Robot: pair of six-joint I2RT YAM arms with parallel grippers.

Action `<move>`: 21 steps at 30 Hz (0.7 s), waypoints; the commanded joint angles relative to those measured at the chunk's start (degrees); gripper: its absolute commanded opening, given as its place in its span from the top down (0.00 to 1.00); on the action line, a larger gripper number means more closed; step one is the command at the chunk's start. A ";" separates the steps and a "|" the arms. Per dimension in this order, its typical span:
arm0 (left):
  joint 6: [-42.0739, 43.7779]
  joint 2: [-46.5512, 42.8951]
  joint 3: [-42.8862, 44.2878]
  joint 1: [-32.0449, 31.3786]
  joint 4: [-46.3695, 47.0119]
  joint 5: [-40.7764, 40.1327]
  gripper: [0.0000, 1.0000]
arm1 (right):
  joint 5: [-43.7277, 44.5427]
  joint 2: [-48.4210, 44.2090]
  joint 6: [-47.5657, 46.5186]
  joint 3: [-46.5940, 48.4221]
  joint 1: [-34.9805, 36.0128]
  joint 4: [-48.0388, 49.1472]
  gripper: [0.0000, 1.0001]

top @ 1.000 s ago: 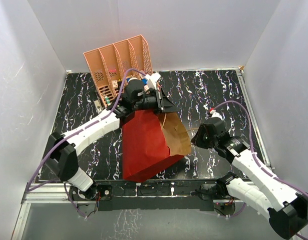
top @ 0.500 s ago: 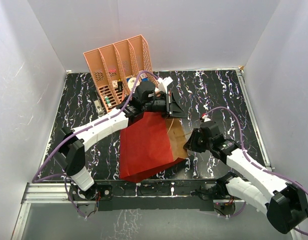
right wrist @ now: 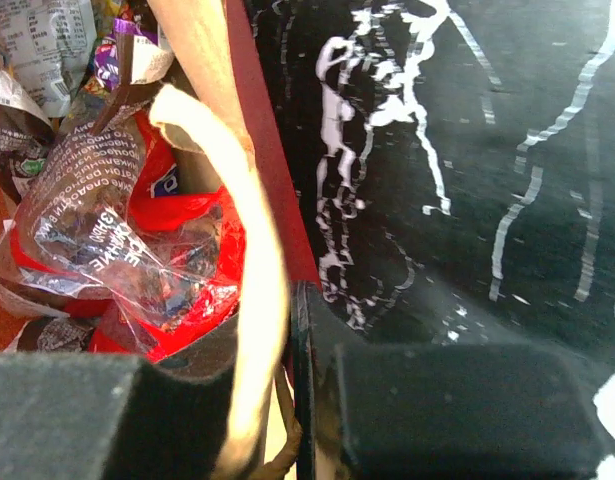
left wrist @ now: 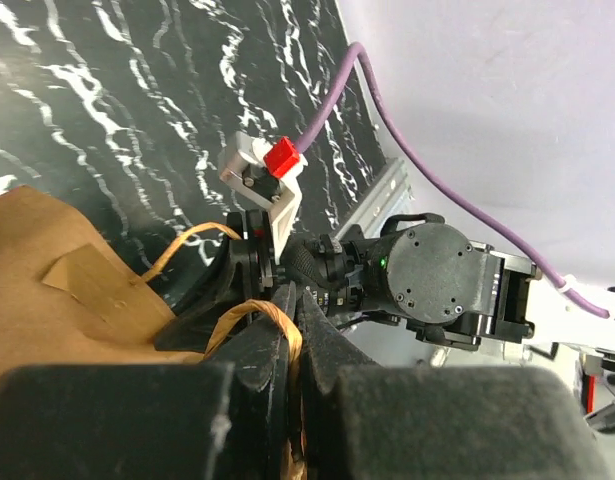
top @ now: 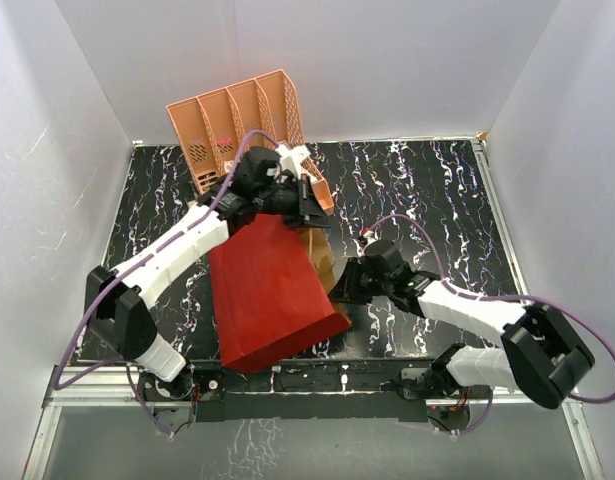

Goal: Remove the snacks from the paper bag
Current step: Move the paper bag to the center of the board.

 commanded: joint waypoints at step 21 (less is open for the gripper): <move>14.97 -24.62 -5.21 3.33 -16.26 -4.87 1.00 | 17.86 -16.89 -7.61 6.56 5.41 -19.74 0.39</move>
